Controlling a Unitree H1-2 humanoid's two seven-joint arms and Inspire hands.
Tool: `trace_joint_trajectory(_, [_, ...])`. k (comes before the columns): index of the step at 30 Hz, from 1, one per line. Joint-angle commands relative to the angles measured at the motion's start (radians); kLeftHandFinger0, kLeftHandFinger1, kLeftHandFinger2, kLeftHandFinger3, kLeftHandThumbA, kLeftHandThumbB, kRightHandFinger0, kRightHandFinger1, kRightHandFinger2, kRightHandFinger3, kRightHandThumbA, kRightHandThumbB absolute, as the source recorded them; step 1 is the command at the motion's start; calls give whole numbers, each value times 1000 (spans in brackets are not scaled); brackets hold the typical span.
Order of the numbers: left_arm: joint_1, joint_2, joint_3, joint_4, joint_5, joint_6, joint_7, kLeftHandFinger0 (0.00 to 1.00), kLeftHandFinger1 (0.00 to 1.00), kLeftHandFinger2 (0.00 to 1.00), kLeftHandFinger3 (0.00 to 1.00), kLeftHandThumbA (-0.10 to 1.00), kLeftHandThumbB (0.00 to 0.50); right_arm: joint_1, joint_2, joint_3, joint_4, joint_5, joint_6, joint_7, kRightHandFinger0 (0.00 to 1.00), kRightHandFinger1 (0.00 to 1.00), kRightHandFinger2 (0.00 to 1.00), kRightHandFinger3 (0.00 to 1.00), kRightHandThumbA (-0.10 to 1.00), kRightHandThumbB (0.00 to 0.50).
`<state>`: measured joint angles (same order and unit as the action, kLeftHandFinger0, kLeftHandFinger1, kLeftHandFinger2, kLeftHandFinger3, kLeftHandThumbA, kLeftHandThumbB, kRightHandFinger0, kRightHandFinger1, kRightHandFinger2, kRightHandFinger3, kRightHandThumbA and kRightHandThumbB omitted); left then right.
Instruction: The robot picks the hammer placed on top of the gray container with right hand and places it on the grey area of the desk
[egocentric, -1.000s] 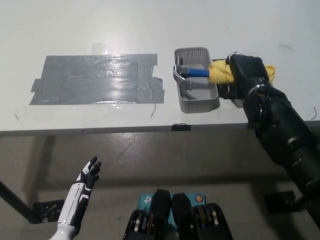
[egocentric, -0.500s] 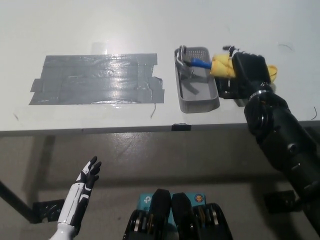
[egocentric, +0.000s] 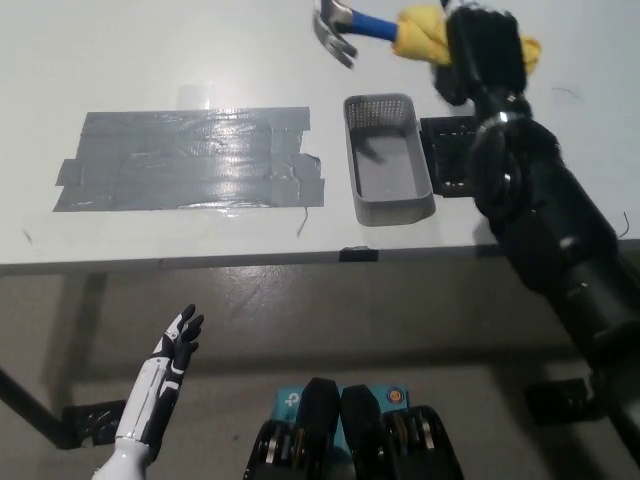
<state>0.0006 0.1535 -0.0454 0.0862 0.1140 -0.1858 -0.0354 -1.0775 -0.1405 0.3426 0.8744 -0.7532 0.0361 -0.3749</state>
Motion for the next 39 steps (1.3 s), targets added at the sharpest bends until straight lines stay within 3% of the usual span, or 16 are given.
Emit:
trace_joint_trajectory(1, [-6, 10, -7, -22, 6, -27, -12, 1000, 1000, 1000, 1000, 1000, 123, -121, 64, 29, 39, -8, -14, -54, 28, 536, 915, 954, -100, 119])
trace_joint_trajectory(6, [-6, 11, -13, -38, 18, -17, -12, 1000, 1000, 1000, 1000, 1000, 124, -178, 141, 79, 158, -12, -2, -47, 11, 495, 848, 905, -100, 128])
trace_joint_trajectory(10, [-5, 7, -14, -46, 5, -13, -17, 1000, 1000, 1000, 1000, 1000, 152, -222, 236, 82, 232, 17, 13, -50, 8, 482, 872, 1000, -100, 131])
trace_joint_trajectory(15, [-4, 12, -19, -55, 15, -23, -17, 1000, 1000, 1000, 1000, 1000, 153, -266, 309, 106, 342, 7, 5, -81, 0, 411, 830, 973, -100, 157])
trace_joint_trajectory(17, [-1, 15, -24, -67, 20, -14, -20, 1000, 1000, 1000, 1000, 1000, 151, -275, 331, 112, 385, 15, -5, -82, 0, 336, 737, 825, -100, 194])
trace_joint_trajectory(18, [0, 15, -25, -70, 21, -13, -21, 1000, 1000, 1000, 1000, 1000, 150, -279, 341, 113, 406, 21, -3, -74, 0, 251, 648, 625, -100, 206])
trace_joint_trajectory(20, [0, 17, -28, -75, 18, -11, -27, 1000, 1000, 1000, 1000, 1000, 151, -291, 365, 112, 445, 34, 20, -40, 0, 215, 555, 468, -100, 233])
trace_joint_trajectory(23, [-5, 17, -27, -73, 14, -19, -29, 1000, 1000, 1000, 1000, 1000, 166, -291, 393, 106, 485, 52, 27, -9, 0, 23, 294, 426, -100, 263])
trace_joint_trajectory(25, [-11, 15, -26, -71, 15, -23, -27, 1000, 1000, 1000, 1000, 1000, 170, -290, 399, 101, 496, 60, 29, 0, 0, 0, 254, 429, -100, 283])
trace_joint_trajectory(28, [-15, 15, -26, -77, 24, -25, -25, 1000, 1000, 1000, 1000, 1000, 162, -278, 404, 112, 514, 60, 30, 9, 0, 0, 236, 372, -100, 261])
trace_joint_trajectory(29, [-17, 15, -26, -78, 26, -25, -27, 1000, 1000, 1000, 1000, 1000, 161, -276, 403, 113, 517, 63, 29, 10, 0, 0, 219, 341, -100, 297])
trace_joint_trajectory(31, [-24, 16, -27, -79, 28, -19, -31, 1000, 1000, 1000, 1000, 1000, 171, -267, 403, 110, 523, 70, 35, 17, 0, 0, 217, 347, -100, 266])
trace_joint_trajectory(35, [-24, 17, -27, -91, 12, -10, -44, 1000, 1000, 1000, 1000, 997, 158, -244, 393, 108, 531, 84, 42, 38, 0, 43, 283, 556, -100, 285])
trace_joint_trajectory(36, [-25, 17, -26, -93, 5, -8, -48, 1000, 1000, 1000, 1000, 991, 158, -240, 389, 108, 532, 86, 43, 44, 0, 34, 277, 586, -100, 278])
trace_joint_trajectory(38, [-30, 17, -28, -91, 5, -12, -54, 1000, 1000, 1000, 1000, 983, 150, -235, 383, 107, 533, 90, 46, 47, 0, 30, 260, 533, -100, 236])
trace_joint_trajectory(39, [-32, 18, -30, -90, 11, -21, -54, 1000, 1000, 1000, 1000, 980, 137, -234, 380, 103, 533, 95, 51, 63, 63, 128, 380, 560, -71, 185])
